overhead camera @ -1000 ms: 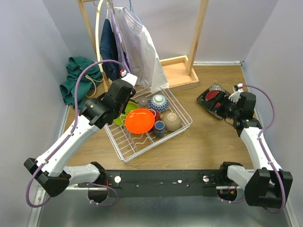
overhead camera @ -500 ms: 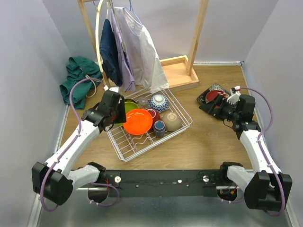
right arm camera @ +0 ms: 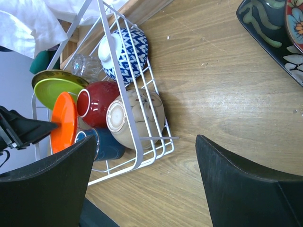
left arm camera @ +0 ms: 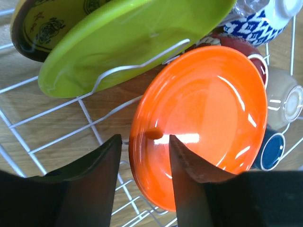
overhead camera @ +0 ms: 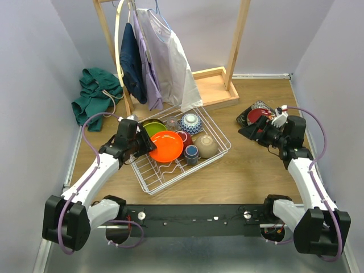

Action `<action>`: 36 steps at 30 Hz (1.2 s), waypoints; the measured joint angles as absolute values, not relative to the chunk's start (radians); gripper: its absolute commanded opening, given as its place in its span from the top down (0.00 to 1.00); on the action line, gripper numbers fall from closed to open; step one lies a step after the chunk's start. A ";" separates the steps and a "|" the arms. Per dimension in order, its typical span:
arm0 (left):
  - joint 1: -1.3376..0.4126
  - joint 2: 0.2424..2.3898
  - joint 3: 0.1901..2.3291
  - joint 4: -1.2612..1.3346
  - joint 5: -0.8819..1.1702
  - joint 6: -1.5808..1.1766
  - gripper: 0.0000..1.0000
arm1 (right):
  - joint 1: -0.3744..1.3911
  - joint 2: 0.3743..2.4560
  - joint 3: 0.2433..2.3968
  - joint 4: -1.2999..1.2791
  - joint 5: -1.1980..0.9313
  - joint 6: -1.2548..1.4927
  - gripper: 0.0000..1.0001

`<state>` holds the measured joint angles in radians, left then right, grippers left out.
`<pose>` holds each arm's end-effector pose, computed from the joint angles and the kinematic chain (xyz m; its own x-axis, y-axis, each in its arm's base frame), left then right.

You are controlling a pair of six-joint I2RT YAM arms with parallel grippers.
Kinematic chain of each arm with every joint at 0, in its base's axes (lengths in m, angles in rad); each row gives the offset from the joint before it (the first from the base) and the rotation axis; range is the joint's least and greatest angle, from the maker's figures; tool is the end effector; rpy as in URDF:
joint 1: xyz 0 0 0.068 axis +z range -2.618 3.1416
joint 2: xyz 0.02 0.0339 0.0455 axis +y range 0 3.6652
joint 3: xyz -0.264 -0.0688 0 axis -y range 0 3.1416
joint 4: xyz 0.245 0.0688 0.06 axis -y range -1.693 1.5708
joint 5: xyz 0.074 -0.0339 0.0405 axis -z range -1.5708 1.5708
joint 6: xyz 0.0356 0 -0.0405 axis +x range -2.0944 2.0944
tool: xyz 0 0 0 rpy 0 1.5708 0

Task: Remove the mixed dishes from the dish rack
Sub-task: Pick up the plate from the dish rack.

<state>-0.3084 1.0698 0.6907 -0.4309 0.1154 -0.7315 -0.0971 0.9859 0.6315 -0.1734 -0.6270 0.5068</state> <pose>0.2069 -0.0702 0.2309 -0.7655 -0.4525 -0.4574 -0.1803 0.8333 -0.5226 0.2147 0.0001 0.2531 -0.6450 0.4577 -0.6119 -0.1291 0.7239 0.6777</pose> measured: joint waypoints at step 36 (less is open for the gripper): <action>-0.286 0.860 0.707 -0.334 0.300 -0.856 1.00 | 0.025 0.988 0.633 -0.076 -0.745 0.622 0.08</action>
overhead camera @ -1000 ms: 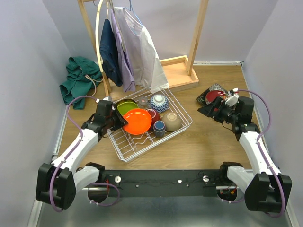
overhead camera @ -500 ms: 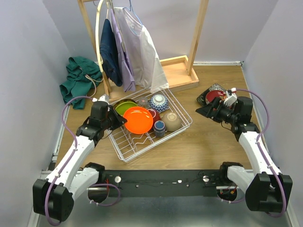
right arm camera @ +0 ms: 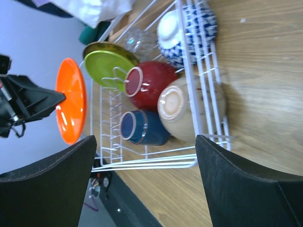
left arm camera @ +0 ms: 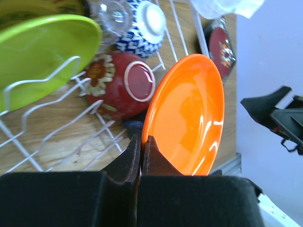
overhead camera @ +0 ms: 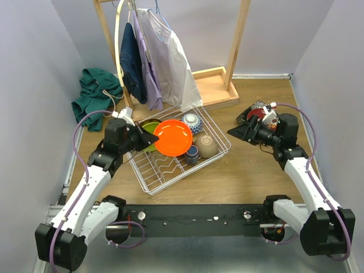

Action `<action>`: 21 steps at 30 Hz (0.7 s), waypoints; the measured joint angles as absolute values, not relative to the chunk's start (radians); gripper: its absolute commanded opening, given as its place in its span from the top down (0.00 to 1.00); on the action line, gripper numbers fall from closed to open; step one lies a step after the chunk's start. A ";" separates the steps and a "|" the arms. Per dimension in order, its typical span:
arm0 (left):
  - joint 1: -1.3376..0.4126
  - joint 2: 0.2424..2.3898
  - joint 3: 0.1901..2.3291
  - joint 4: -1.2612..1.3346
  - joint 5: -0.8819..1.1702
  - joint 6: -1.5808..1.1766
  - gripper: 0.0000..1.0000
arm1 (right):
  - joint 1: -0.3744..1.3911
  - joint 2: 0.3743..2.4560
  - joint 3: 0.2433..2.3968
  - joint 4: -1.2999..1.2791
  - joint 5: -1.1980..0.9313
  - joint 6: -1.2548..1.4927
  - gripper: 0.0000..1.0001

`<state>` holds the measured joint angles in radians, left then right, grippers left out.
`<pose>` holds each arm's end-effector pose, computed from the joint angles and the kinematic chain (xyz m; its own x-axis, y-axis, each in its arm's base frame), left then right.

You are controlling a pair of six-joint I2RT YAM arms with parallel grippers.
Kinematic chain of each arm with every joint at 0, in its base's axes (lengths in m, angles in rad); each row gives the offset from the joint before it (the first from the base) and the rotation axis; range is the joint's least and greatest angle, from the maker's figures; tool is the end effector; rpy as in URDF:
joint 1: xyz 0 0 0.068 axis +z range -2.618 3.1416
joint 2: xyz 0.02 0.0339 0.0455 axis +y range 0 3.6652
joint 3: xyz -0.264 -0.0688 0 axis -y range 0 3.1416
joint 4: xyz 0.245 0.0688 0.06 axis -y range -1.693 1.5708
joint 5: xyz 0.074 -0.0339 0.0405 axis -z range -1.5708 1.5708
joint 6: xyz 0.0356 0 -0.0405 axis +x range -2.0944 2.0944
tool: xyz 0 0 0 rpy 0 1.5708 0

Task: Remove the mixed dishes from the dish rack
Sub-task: Pick up the plate from the dish rack.

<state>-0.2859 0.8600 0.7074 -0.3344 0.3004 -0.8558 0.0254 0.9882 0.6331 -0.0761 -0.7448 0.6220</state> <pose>0.1836 -0.0650 0.2851 -0.6872 -0.5498 -0.4748 0.0021 0.6521 -0.7581 0.2156 0.0296 0.2632 -0.7091 0.4105 -0.5733 -0.2720 0.5908 0.7596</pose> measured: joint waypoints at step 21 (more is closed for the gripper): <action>-0.576 1.040 0.796 -0.204 0.243 -0.888 1.00 | 0.419 1.170 0.725 0.059 -0.590 0.765 0.53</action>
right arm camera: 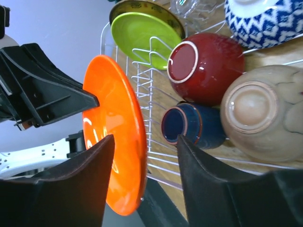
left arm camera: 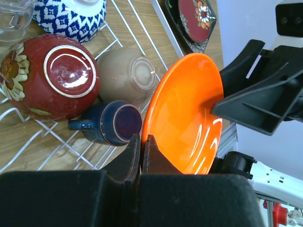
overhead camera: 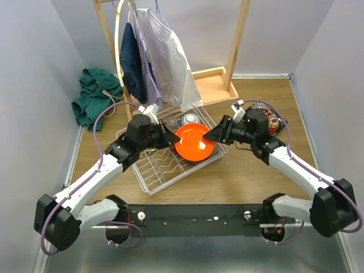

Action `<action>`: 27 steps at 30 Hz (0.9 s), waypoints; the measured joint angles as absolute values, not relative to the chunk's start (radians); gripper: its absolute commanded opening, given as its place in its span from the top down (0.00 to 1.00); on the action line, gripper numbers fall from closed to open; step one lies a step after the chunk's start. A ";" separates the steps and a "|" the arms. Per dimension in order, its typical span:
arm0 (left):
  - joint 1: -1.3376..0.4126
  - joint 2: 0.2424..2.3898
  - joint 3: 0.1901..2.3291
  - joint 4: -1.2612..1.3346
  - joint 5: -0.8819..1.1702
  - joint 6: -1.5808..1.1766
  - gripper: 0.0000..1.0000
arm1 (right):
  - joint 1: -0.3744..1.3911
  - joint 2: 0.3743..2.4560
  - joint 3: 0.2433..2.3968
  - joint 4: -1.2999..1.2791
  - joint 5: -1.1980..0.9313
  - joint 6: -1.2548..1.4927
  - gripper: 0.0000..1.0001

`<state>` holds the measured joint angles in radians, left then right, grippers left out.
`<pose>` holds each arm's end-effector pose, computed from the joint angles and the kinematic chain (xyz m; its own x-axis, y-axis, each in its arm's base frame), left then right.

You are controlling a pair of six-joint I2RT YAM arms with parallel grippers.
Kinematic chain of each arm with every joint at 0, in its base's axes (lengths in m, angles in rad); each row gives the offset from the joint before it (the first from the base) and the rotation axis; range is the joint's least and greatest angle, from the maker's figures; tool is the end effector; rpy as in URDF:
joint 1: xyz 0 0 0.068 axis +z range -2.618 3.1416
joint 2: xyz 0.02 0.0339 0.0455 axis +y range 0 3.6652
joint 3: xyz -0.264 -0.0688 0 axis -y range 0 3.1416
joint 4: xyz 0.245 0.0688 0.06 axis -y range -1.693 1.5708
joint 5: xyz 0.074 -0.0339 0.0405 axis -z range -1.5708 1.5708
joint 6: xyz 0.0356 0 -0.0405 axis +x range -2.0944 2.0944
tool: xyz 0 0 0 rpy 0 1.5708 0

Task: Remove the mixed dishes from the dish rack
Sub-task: Pick up the plate from the dish rack.

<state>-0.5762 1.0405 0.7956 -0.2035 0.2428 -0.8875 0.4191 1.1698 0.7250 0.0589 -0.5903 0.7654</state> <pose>0.1937 -0.1361 0.2930 -0.7805 -0.3905 -0.4881 0.1667 0.6225 -0.7646 0.2293 0.1239 0.2663 -0.8085 0.2699 -0.5229 -0.3453 0.5020 0.7929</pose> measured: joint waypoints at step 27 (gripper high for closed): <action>-0.458 0.975 0.894 -0.405 0.028 -0.661 0.01 | 0.401 1.203 0.921 -0.206 -0.328 0.582 0.99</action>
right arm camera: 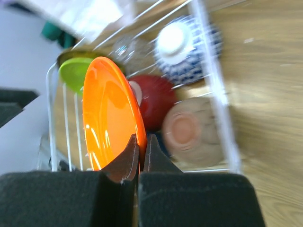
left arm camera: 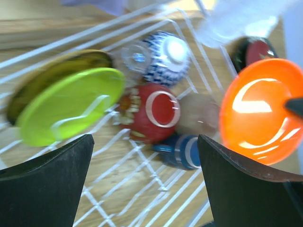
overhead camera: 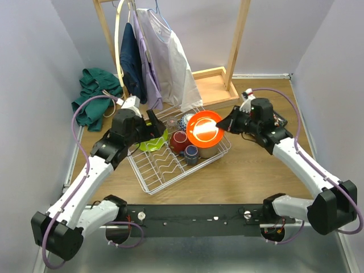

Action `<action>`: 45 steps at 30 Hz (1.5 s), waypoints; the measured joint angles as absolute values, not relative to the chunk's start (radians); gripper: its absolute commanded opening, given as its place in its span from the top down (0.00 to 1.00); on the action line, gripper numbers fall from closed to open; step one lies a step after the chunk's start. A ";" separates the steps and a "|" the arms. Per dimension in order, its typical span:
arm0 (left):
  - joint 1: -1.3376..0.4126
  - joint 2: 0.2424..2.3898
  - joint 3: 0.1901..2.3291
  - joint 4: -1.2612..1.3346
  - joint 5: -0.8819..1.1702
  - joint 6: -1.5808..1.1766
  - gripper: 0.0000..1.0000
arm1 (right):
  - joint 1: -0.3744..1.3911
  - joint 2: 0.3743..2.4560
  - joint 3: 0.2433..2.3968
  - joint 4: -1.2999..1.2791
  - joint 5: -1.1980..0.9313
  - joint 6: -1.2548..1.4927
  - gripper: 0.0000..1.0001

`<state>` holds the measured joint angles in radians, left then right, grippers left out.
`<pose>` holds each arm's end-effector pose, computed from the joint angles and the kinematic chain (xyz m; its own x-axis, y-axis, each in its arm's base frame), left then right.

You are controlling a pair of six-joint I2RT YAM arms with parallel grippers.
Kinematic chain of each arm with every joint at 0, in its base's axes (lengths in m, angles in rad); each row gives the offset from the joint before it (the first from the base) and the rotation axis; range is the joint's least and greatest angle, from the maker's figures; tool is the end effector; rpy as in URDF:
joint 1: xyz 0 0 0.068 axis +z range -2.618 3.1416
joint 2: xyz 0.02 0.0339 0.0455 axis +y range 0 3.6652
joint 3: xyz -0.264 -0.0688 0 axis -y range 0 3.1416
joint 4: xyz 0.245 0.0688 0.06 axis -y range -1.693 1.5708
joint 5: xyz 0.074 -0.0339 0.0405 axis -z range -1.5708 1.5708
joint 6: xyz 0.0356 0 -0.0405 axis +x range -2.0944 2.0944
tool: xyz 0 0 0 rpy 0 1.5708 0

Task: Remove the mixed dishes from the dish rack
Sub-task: Pick up the plate from the dish rack, then place the plate at the center of the board.

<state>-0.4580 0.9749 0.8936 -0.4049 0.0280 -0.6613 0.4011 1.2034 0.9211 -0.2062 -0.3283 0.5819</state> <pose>0.1949 -0.0972 0.3207 -0.6158 -0.3809 -0.6897 0.1089 0.8258 -0.5533 0.2462 0.1169 0.2987 -0.7081 0.2648 -0.6545 -0.2903 0.7359 0.6117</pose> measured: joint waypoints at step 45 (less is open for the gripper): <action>-0.283 0.674 0.881 -0.741 -0.094 -0.468 0.01 | -0.402 1.667 0.893 -0.012 -0.273 0.721 0.22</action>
<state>-0.2832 0.6739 0.8806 -0.7406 -0.0937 -0.4679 -0.4015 1.6669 0.8932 -0.0124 -0.2726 0.7208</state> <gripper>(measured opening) 0.988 0.627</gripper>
